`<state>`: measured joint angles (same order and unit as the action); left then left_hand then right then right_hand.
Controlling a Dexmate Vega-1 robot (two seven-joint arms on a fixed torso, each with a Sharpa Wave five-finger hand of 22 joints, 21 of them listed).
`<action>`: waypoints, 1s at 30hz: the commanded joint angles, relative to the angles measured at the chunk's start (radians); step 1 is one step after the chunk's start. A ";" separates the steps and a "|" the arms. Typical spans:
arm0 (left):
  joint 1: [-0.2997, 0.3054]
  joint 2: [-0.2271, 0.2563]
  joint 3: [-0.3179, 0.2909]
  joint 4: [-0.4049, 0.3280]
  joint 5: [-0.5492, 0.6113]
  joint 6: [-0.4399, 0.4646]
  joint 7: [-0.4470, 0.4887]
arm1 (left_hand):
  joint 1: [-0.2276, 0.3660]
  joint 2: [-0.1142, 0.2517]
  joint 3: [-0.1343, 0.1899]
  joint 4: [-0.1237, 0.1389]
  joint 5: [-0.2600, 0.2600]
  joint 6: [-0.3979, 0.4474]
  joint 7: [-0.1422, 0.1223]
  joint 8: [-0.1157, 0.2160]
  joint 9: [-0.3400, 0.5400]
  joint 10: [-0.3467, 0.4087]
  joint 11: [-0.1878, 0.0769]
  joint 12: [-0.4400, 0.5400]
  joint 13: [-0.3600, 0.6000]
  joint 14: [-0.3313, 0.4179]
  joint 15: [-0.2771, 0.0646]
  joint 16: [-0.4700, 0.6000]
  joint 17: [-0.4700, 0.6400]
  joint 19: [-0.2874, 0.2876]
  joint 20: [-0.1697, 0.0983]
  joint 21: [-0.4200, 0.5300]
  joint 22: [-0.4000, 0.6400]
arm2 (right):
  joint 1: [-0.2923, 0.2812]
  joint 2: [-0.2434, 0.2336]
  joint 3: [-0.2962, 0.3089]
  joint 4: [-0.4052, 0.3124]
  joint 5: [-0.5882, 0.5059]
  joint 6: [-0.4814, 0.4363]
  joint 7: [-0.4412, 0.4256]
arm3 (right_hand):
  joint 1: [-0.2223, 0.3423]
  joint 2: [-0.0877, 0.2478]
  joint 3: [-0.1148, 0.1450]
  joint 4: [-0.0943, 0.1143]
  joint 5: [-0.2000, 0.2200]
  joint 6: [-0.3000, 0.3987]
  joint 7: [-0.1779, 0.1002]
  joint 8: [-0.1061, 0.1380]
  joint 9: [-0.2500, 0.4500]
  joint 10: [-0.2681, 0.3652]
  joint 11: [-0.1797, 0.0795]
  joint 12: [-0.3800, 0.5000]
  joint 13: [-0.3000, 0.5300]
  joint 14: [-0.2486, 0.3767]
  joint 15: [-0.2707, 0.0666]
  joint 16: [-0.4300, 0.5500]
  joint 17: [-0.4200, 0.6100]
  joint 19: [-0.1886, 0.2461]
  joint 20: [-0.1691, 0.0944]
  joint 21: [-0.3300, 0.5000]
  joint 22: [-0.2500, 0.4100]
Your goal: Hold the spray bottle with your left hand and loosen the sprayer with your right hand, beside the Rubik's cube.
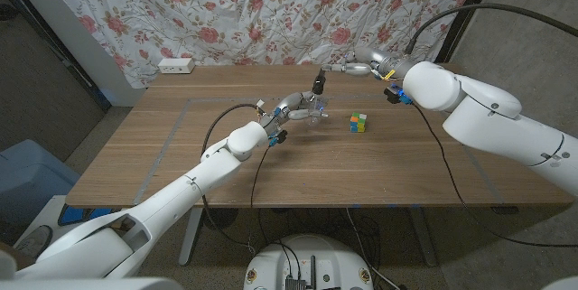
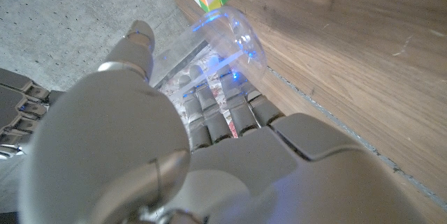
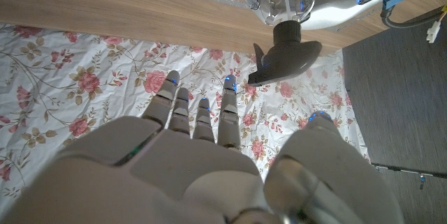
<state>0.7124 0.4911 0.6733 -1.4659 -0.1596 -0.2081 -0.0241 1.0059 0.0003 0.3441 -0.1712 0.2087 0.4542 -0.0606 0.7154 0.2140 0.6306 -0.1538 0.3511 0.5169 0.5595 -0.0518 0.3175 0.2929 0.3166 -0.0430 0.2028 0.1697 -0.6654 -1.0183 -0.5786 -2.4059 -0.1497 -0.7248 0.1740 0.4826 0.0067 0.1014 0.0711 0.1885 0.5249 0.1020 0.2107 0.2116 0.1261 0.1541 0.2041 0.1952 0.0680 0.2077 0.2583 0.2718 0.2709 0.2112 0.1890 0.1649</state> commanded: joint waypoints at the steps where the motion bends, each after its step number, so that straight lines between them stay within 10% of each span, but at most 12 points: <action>1: 0.015 0.005 -0.004 -0.013 0.008 0.001 0.022 | -0.057 0.072 0.006 0.003 0.002 0.020 0.005 0.005 0.000 0.023 -0.016 -0.002 0.005 0.010 -0.130 -0.003 0.001 0.009 -0.031 -0.003 0.005 | 0.071 0.033 -0.100 -0.011 -0.081 -0.102 0.037 | -0.016 -0.007 -0.009 0.002 -0.001 0.003 0.017 -0.001 0.002 0.001 0.021 0.003 0.003 0.004 0.010 -0.002 0.005 -0.003 0.002 -0.003 0.006; 30: 0.026 0.023 -0.006 -0.040 0.022 0.014 0.028 | -0.058 0.075 0.008 0.004 0.002 0.019 0.003 0.007 0.000 0.025 -0.017 -0.006 0.009 0.011 -0.127 -0.004 0.003 0.009 -0.030 -0.003 0.005 | 0.241 0.109 -0.326 -0.017 -0.280 -0.276 0.183 | -0.034 -0.001 -0.012 -0.004 0.004 -0.011 0.050 -0.006 0.003 0.007 0.051 0.002 0.001 0.013 0.009 -0.005 0.001 -0.016 0.003 -0.005 0.006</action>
<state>0.7372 0.5107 0.6656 -1.5020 -0.1390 -0.1944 0.0099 1.0059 0.0004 0.3442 -0.1711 0.2087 0.4543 -0.0605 0.7150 0.2141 0.6306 -0.1539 0.3473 0.5216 0.5594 -0.0519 0.3175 0.2923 0.3166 -0.0430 0.2028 0.1698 -0.4767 -0.9352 -0.8288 -2.4229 -0.3600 -0.9391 0.3123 0.4433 -0.0038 0.0871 0.0717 0.1887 0.5138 0.1487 0.2069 0.2118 0.1356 0.1986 0.2041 0.1954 0.0770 0.2164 0.2583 0.2710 0.2620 0.2126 0.1849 0.1649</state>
